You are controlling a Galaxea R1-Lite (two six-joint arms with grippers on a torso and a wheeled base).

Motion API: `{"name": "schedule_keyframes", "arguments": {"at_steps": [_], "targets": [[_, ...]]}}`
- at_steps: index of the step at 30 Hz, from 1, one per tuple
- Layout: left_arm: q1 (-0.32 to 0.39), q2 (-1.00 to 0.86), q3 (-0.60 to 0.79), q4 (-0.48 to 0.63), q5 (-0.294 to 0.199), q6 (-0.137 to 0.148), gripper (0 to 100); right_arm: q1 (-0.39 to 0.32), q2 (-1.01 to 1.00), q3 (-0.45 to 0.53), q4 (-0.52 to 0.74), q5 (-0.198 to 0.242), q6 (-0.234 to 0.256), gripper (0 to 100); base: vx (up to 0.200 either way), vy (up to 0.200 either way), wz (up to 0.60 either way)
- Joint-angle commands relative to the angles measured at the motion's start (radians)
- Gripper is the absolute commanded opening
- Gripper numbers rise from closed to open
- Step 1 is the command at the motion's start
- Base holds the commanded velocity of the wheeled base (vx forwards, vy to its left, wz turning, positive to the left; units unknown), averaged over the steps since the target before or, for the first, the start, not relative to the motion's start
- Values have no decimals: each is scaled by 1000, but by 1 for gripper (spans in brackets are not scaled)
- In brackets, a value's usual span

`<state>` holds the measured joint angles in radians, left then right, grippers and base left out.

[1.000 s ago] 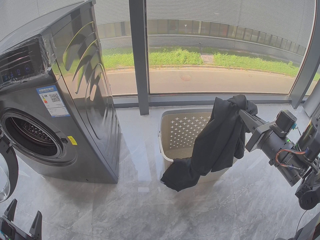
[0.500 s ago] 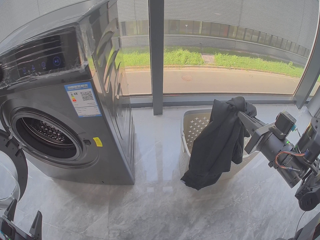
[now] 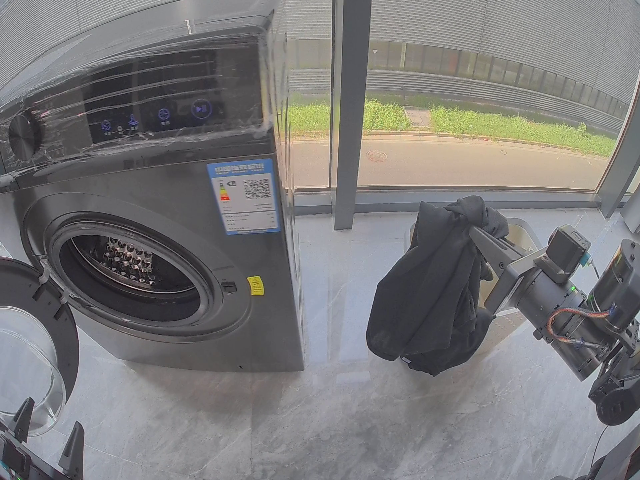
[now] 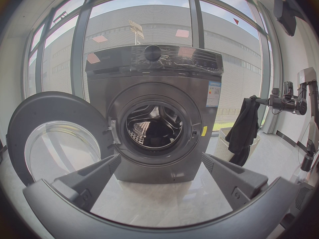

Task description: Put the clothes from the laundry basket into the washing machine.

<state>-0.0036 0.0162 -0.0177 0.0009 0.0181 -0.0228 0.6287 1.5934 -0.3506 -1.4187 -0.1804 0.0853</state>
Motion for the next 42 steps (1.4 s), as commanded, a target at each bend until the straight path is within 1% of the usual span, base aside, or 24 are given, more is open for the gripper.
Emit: {"name": "schedule_keyframes", "arguments": {"at_steps": [1, 18, 24, 42], "targets": [[1, -16, 15, 1, -1, 0, 100, 5, 0, 1, 0, -1, 1, 0, -200, 0, 0], [1, -16, 15, 1, -1, 0, 100, 6, 3, 13, -2, -1, 1, 0, -200, 0, 0], [1, -16, 15, 1, -1, 0, 100, 8, 3, 16, -2, -1, 1, 0, 0, 0, 0], [1, -16, 13, 1, -3, 0, 100, 6, 3, 19, -3, 2, 2, 0, 0, 200, 0]]}}
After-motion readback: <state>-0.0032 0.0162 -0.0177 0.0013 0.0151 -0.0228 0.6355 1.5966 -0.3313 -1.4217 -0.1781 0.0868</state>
